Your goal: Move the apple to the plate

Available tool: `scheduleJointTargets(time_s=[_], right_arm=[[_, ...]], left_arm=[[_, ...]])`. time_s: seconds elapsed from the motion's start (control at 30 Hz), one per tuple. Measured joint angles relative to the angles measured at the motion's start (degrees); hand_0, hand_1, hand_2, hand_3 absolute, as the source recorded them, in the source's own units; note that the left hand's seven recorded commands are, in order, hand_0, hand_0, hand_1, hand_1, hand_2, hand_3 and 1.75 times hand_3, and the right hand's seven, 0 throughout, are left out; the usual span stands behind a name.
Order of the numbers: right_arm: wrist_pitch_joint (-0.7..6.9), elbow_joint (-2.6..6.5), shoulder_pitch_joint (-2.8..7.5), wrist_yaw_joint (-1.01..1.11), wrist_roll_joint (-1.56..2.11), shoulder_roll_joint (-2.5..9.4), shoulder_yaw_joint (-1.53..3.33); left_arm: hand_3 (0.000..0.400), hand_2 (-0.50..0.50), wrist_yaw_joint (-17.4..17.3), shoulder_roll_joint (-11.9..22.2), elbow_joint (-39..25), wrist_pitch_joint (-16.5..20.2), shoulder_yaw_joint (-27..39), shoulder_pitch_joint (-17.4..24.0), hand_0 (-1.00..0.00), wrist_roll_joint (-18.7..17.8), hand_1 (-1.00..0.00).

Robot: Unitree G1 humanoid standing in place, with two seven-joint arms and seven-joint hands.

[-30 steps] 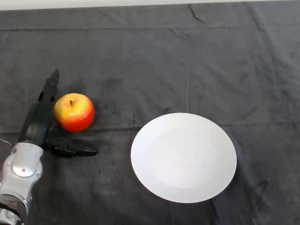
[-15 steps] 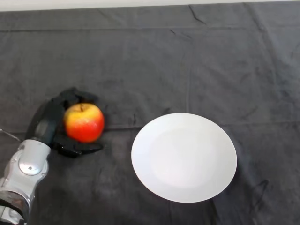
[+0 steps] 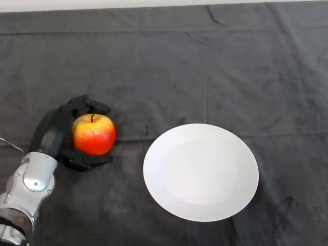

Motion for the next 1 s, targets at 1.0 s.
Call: scheduleJointTargets(time_s=[1.0], right_arm=[[0.00, 0.00, 0.00, 0.00, 0.00, -0.01, 0.00]], left_arm=[[0.400, 0.00, 31.32, -4.34, -14.75, -6.05, -9.66, 0.01, -1.00, 18.11, -1.00]])
